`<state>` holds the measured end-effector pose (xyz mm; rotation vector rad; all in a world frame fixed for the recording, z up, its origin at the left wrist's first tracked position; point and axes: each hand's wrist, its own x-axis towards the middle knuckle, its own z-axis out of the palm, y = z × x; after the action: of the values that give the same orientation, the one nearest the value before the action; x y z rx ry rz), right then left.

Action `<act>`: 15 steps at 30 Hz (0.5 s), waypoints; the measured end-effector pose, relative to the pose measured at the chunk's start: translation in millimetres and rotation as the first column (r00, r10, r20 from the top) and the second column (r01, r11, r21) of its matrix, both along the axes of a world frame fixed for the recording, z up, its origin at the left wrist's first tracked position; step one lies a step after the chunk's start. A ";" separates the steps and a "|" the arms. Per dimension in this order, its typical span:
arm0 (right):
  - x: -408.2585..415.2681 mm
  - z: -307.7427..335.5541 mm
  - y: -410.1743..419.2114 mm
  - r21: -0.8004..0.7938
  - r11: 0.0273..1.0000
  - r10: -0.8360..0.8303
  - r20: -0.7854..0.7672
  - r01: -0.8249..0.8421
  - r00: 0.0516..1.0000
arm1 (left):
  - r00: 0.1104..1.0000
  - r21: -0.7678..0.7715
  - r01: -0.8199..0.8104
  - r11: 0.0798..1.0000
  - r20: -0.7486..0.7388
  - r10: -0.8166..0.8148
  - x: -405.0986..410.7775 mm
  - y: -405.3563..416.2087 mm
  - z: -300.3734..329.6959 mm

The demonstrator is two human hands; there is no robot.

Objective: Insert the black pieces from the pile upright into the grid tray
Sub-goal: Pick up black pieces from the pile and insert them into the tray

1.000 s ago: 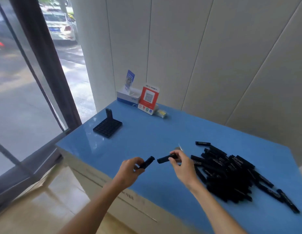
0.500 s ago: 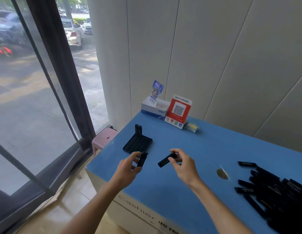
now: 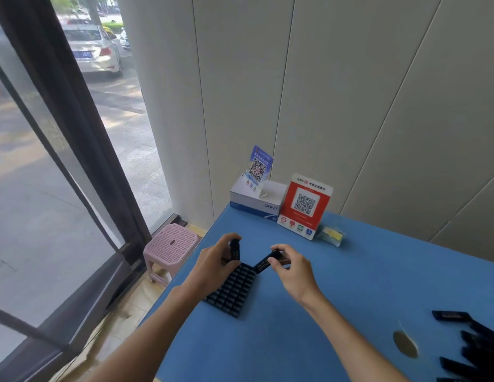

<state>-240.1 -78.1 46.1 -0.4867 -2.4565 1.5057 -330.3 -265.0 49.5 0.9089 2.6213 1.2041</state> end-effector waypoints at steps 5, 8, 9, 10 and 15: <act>-24.9 -9.8 -4.6 0.009 0.999 -0.043 0.029 0.042 0.999 | 0.998 -0.050 0.057 0.997 -0.026 -0.058 -34.0 8.8 -5.8; -38.1 -18.5 -10.7 0.031 0.998 -0.062 0.038 0.061 0.997 | 0.992 -0.104 0.117 0.988 -0.032 -0.121 -50.6 15.1 -9.4; -42.3 -21.2 -12.7 0.044 0.997 -0.065 0.045 0.063 0.997 | 0.989 -0.114 0.141 0.983 -0.034 -0.146 -55.6 17.3 -10.4; -45.7 -24.1 -14.4 0.060 0.996 -0.064 0.057 0.061 0.996 | 0.984 -0.117 0.168 0.979 -0.034 -0.173 -60.3 19.5 -11.7; -53.4 -36.6 -23.0 0.147 0.987 -0.082 0.136 0.062 0.987 | 0.946 -0.176 0.321 0.931 0.019 -0.323 -79.6 21.0 -23.5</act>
<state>-293.5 -101.1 9.5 -0.6681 -2.6002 1.2975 -410.0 -244.0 26.0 1.2479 2.4100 0.8716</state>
